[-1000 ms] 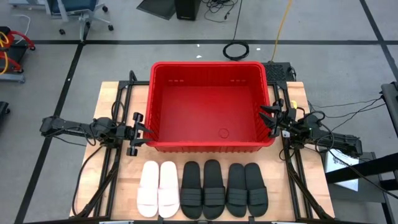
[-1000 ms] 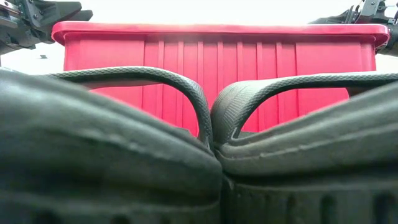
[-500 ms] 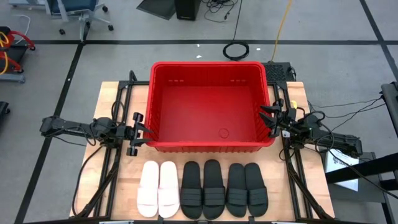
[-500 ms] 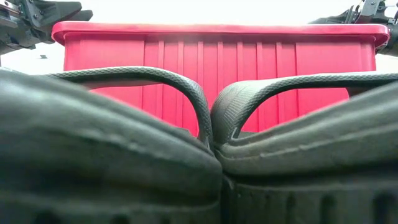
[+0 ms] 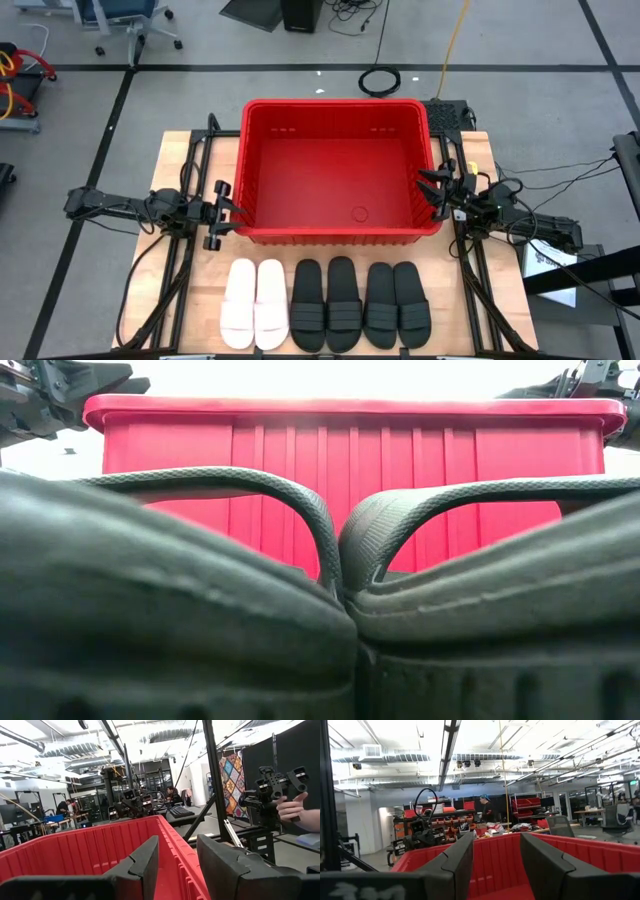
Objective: Pick and place slides into bin
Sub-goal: Put the pink slide into the red bin
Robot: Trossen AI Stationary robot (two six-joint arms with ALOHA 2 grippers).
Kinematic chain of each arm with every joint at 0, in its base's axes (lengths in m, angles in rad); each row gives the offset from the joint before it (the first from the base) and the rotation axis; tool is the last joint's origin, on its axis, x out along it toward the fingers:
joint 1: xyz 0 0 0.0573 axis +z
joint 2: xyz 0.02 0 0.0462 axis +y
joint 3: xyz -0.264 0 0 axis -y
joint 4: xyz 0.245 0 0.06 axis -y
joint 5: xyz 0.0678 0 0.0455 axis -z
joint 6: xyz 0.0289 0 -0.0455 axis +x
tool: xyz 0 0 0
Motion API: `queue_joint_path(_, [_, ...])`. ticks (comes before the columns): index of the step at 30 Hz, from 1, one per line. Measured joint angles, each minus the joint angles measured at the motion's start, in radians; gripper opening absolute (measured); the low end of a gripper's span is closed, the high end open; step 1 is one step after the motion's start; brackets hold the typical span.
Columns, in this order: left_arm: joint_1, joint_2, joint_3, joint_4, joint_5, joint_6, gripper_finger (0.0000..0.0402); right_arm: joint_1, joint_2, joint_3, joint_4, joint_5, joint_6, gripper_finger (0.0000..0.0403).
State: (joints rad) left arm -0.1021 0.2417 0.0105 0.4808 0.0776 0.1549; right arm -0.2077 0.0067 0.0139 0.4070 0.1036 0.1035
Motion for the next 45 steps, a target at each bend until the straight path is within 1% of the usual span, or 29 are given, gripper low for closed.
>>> queue_joint_path(3, [0.000,0.000,0.000,0.013,0.000,-0.003,0.0141,0.000,0.000,0.000,0.000,0.000,0.009,0.0151])
queue_joint_path(8, [0.000,0.000,0.000,0.050,-0.001,-0.054,0.0141,0.000,0.000,0.000,0.005,0.000,0.016,0.0151])
queue_joint_path(14, [0.000,0.000,0.000,0.082,-0.001,-0.065,0.0141,0.000,0.000,0.000,0.007,0.000,0.042,0.0151])
queue_joint_path(19, [0.000,0.000,0.000,0.101,-0.001,-0.081,0.0141,0.000,0.000,0.000,0.007,-0.002,0.124,0.0151])
queue_joint_path(25, [0.000,0.000,0.000,0.101,-0.001,-0.100,0.0141,0.000,0.000,0.000,0.016,-0.001,0.119,0.0151])
queue_joint_path(28, [0.000,0.000,0.025,0.097,-0.001,-0.124,0.0141,0.000,0.000,0.000,0.043,-0.005,0.123,0.0151])
queue_joint_path(38, [0.000,0.001,0.138,-0.018,-0.002,-0.139,0.0141,0.000,0.000,0.000,0.185,-0.184,0.121,0.0151])
queue_joint_path(42, [0.000,0.000,0.181,-0.022,-0.001,-0.131,0.0141,0.000,0.000,0.000,0.253,-0.206,0.121,0.0151])
queue_joint_path(45, [0.000,0.001,0.227,-0.064,-0.001,-0.133,0.0141,0.000,0.000,0.000,0.312,-0.208,0.121,0.0151])
